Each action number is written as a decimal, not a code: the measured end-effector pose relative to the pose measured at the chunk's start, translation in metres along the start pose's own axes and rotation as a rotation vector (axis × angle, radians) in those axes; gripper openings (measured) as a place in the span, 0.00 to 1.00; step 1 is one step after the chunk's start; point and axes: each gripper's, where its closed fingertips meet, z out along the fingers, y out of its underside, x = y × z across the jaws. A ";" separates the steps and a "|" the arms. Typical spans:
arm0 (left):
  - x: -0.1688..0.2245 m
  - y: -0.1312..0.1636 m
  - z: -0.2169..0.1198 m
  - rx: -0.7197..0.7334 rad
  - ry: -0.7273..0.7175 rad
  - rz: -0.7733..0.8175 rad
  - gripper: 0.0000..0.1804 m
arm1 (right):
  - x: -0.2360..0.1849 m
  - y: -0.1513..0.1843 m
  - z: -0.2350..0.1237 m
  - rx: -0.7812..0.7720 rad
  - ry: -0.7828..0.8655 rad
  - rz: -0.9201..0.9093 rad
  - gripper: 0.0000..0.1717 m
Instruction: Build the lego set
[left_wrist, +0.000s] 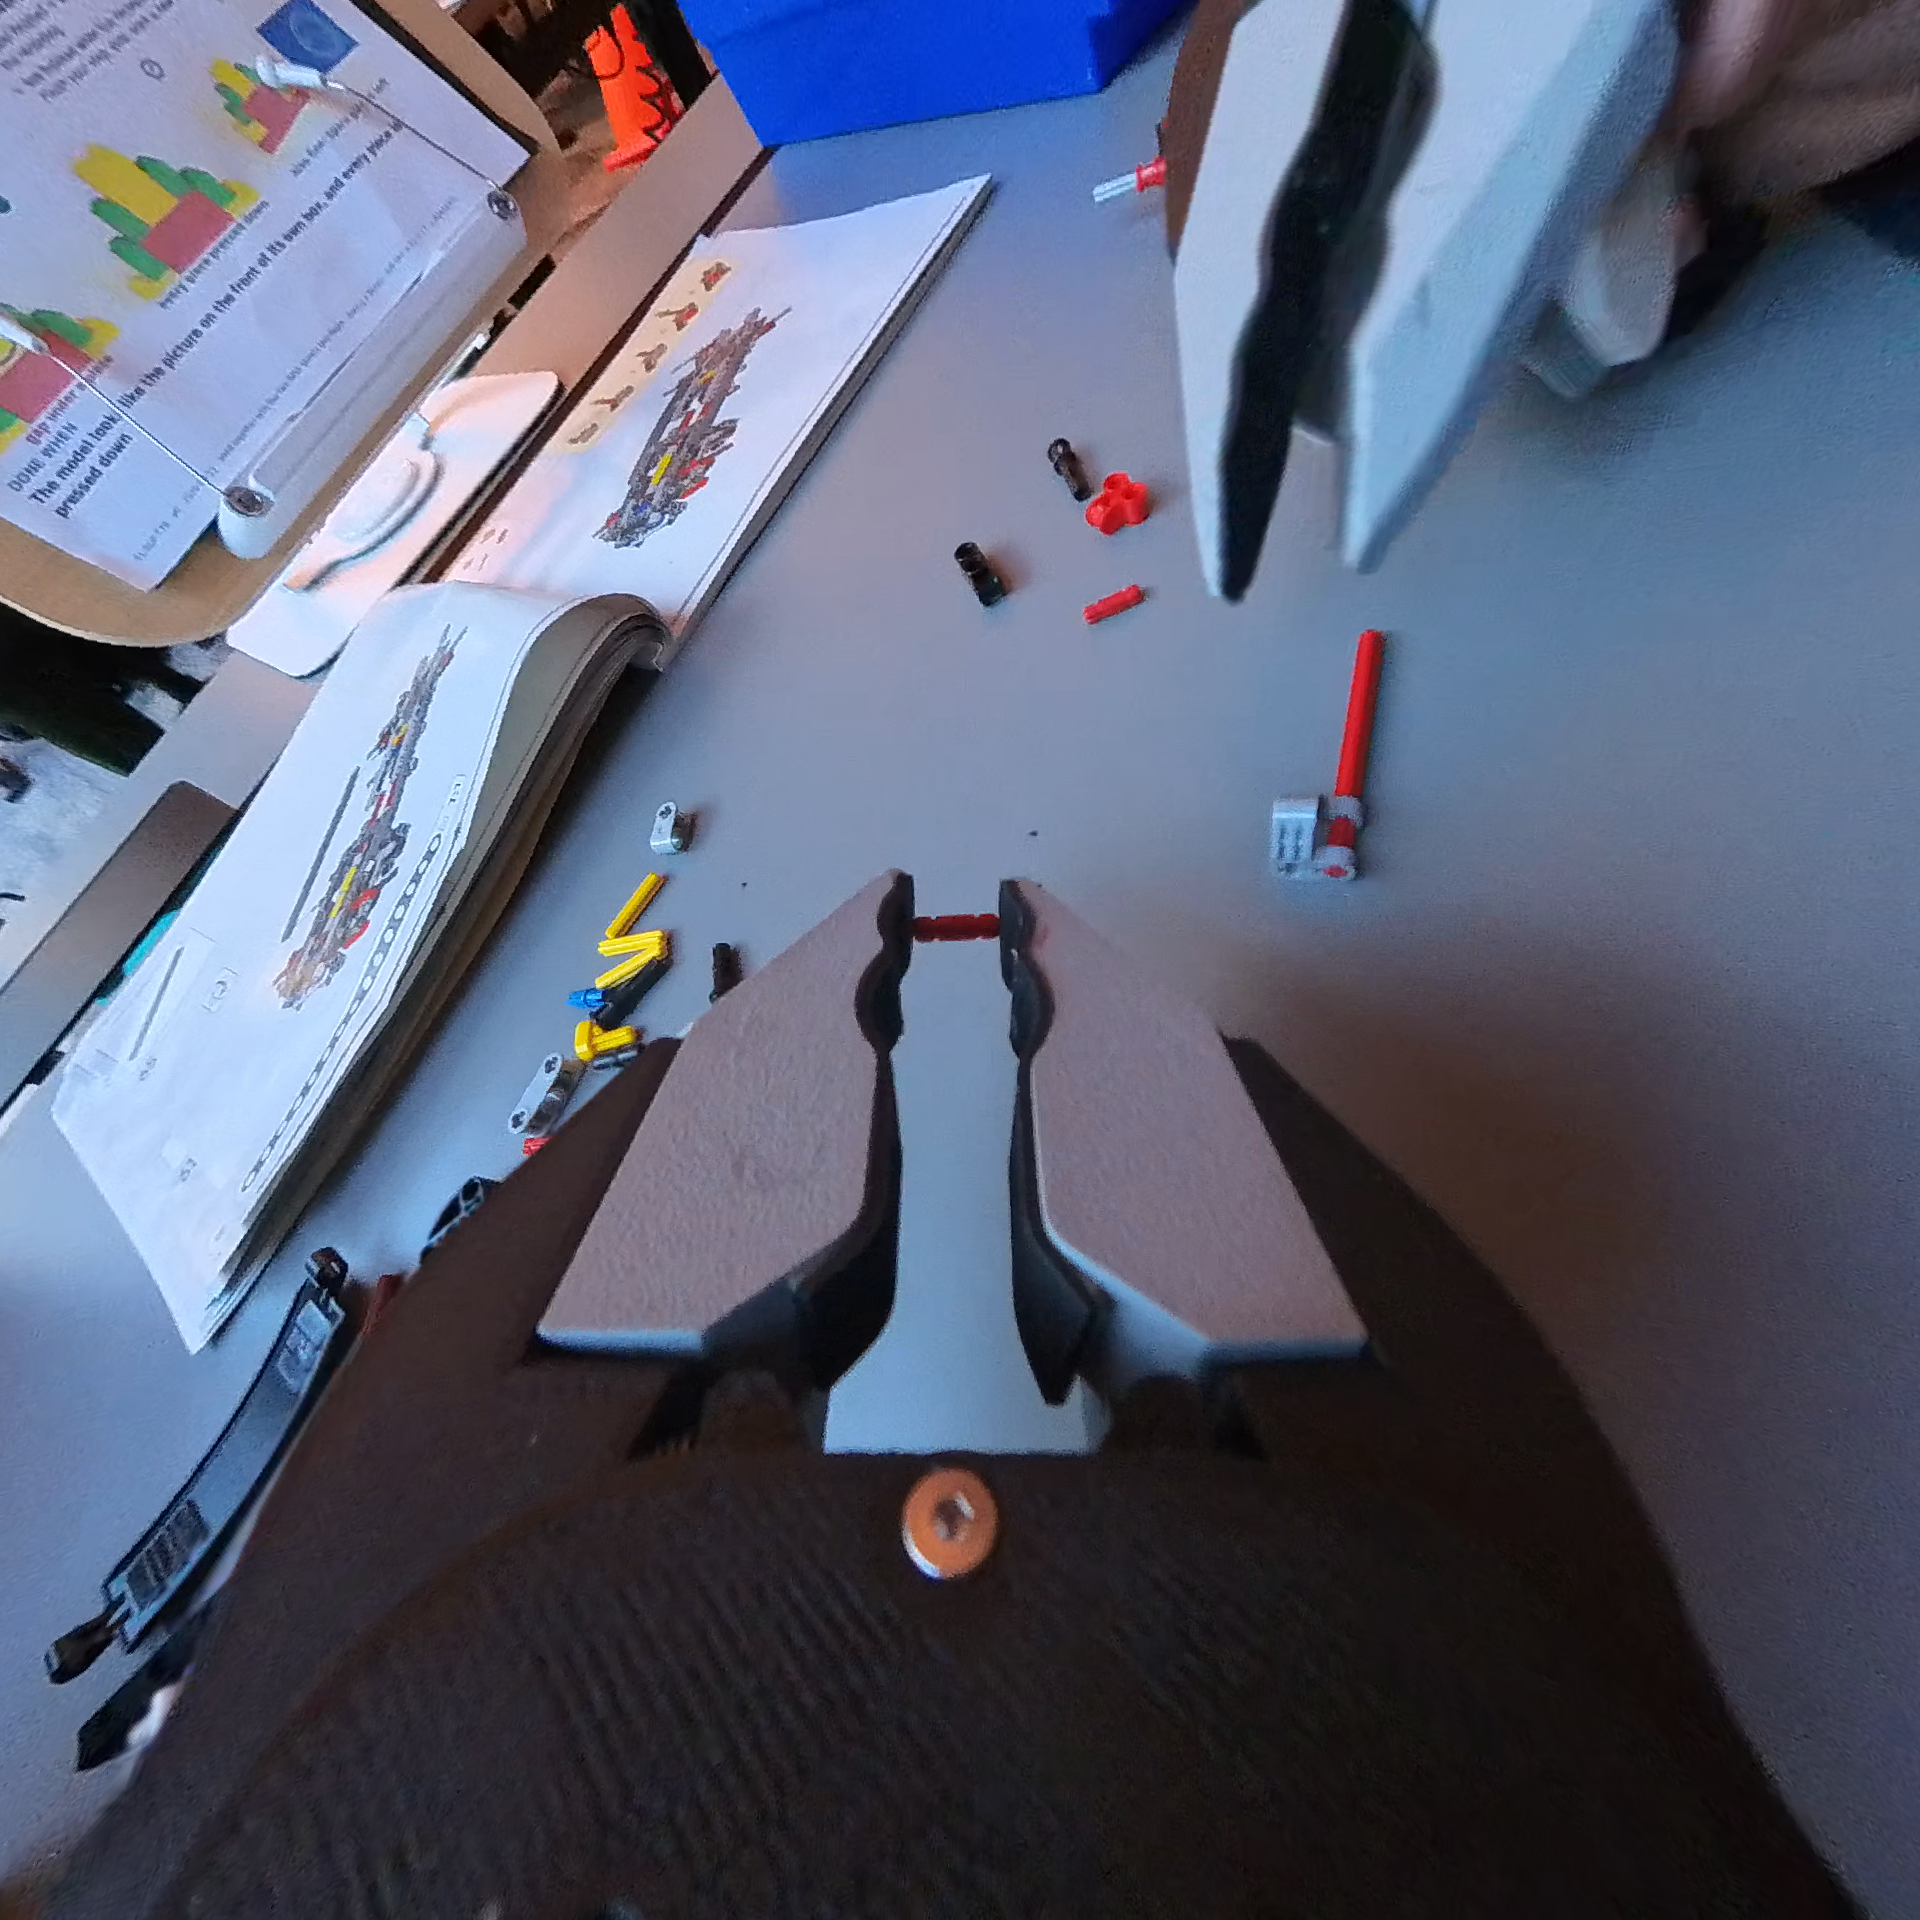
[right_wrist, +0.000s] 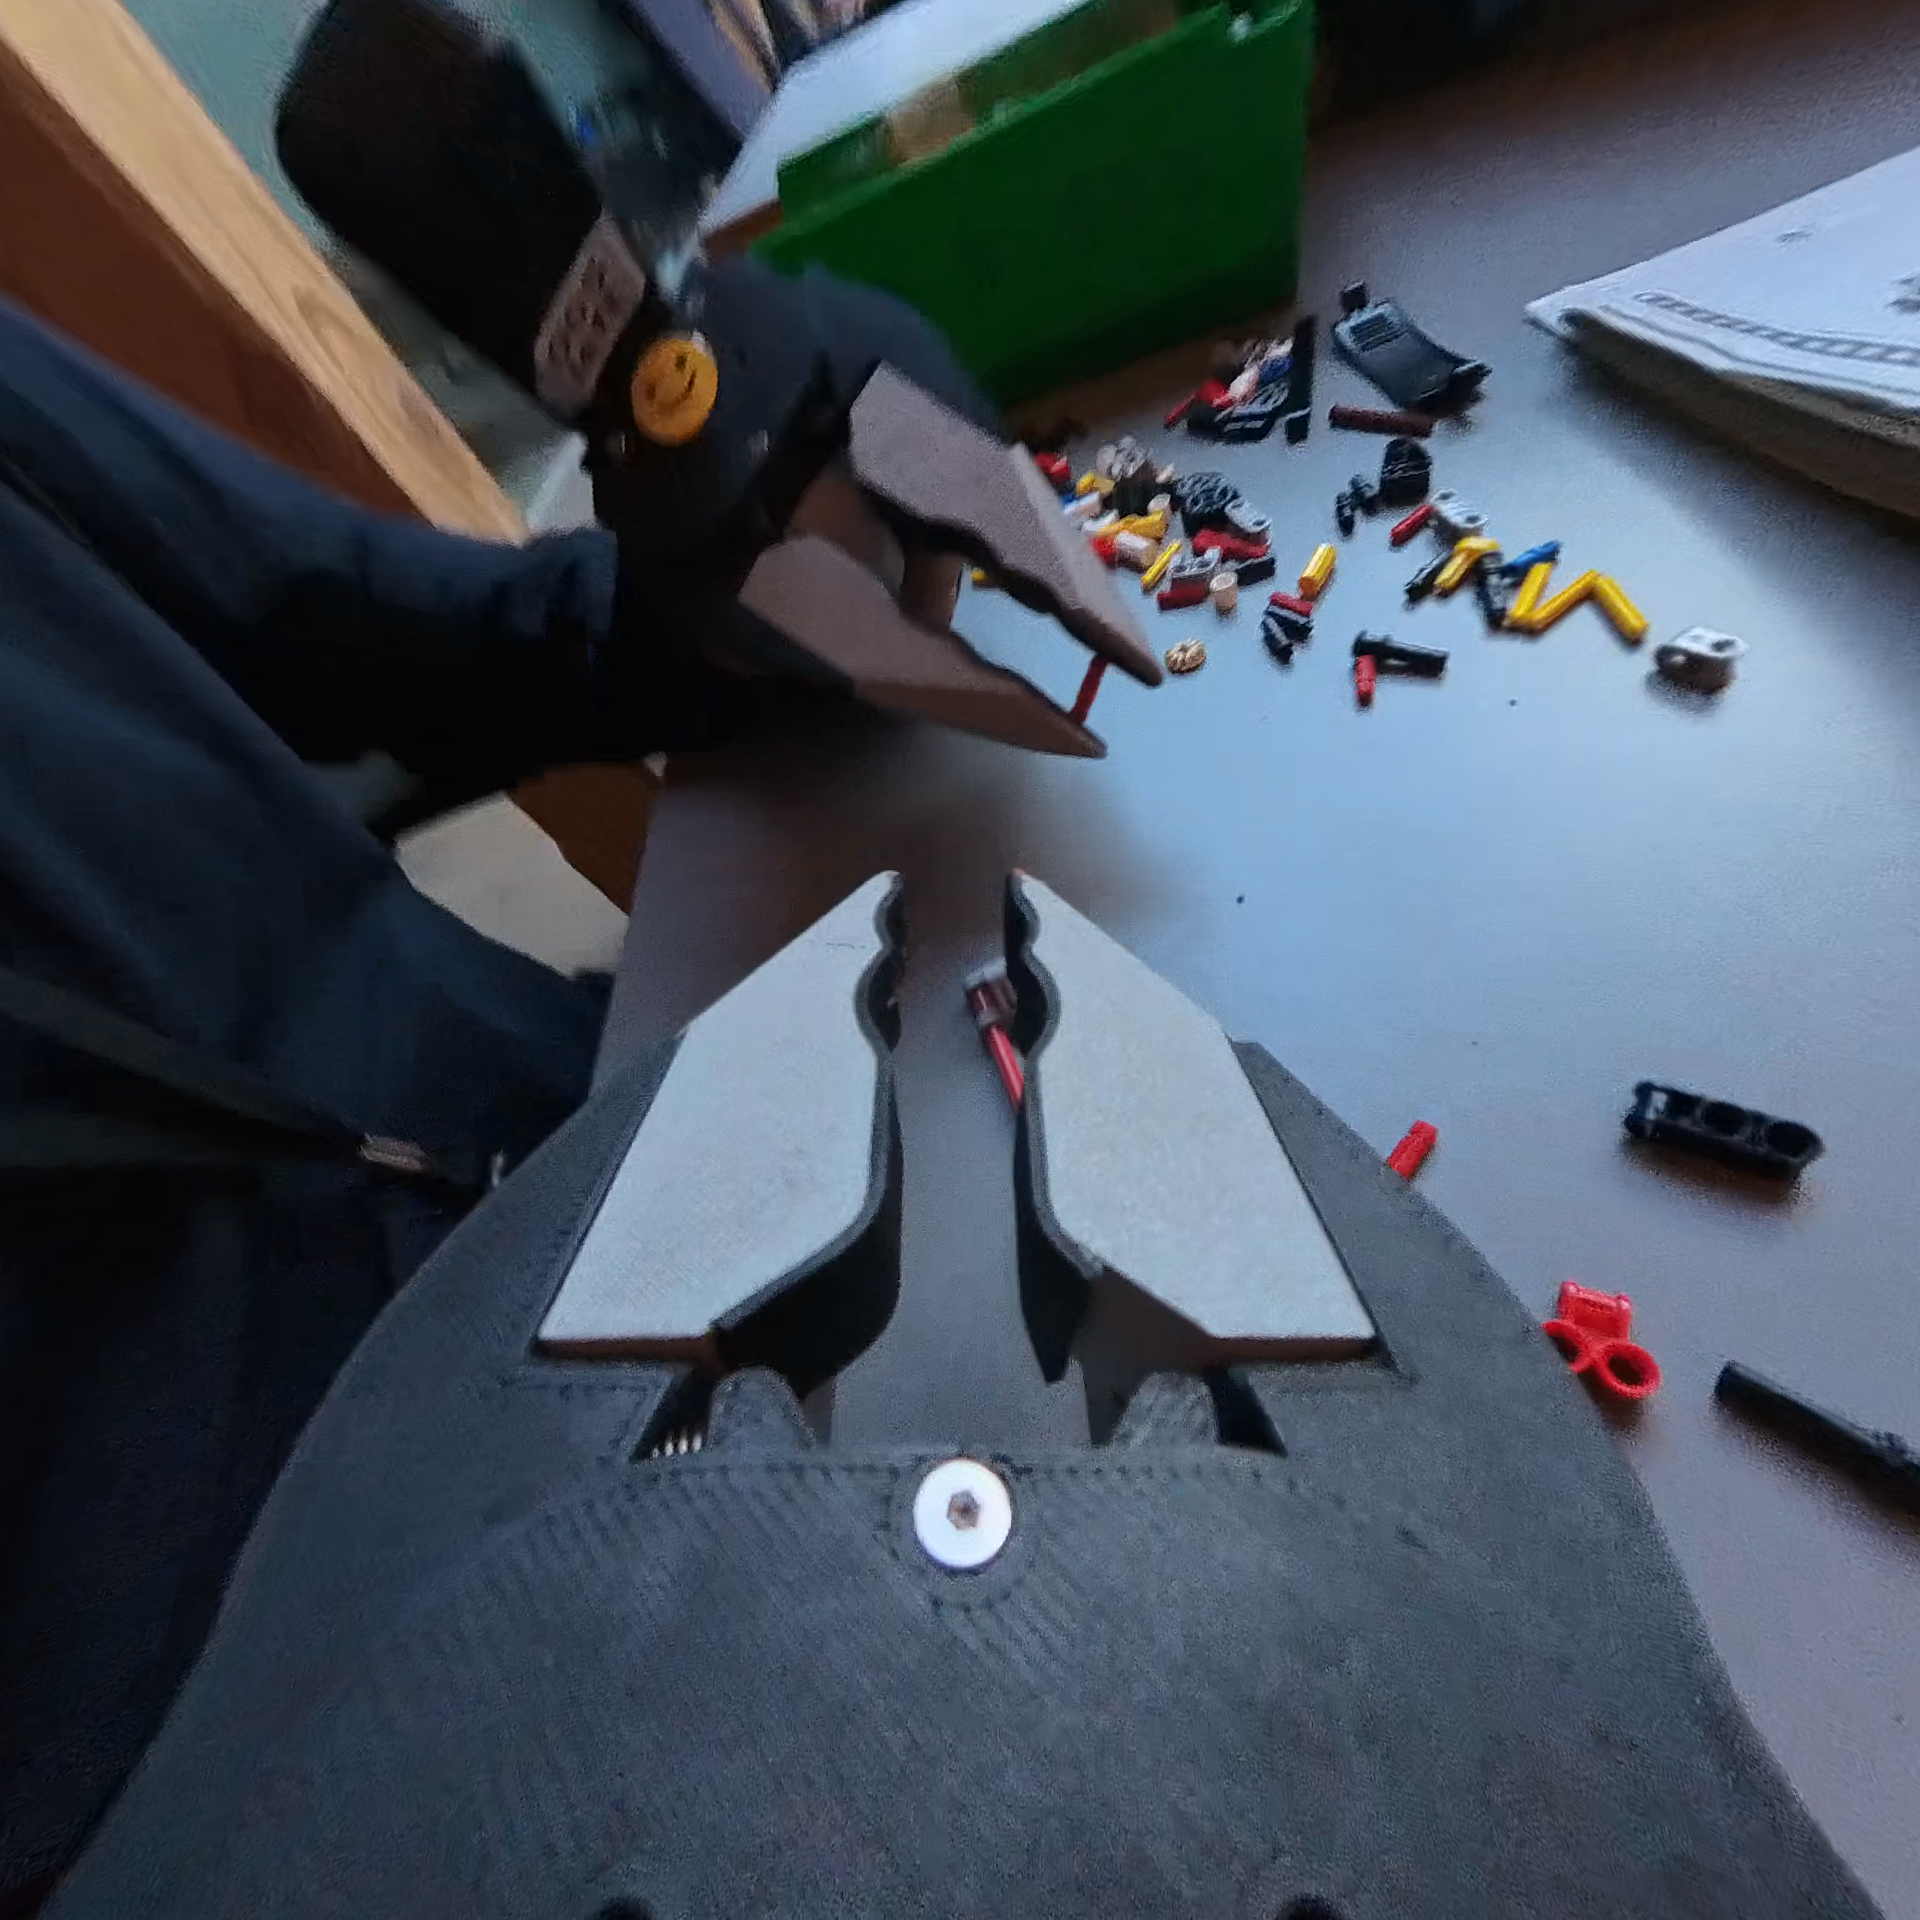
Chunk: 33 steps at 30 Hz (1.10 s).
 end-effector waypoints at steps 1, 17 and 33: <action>0.000 0.000 0.000 -0.001 -0.002 0.009 0.08 | -0.003 0.004 0.003 -0.029 0.011 -0.046 0.11; -0.001 0.001 0.008 -0.009 0.022 -0.005 0.08 | 0.016 0.055 -0.004 -0.355 0.181 -0.498 0.10; 0.003 0.008 0.013 -0.069 0.020 0.037 0.08 | 0.033 0.026 -0.018 -0.134 0.091 0.182 0.00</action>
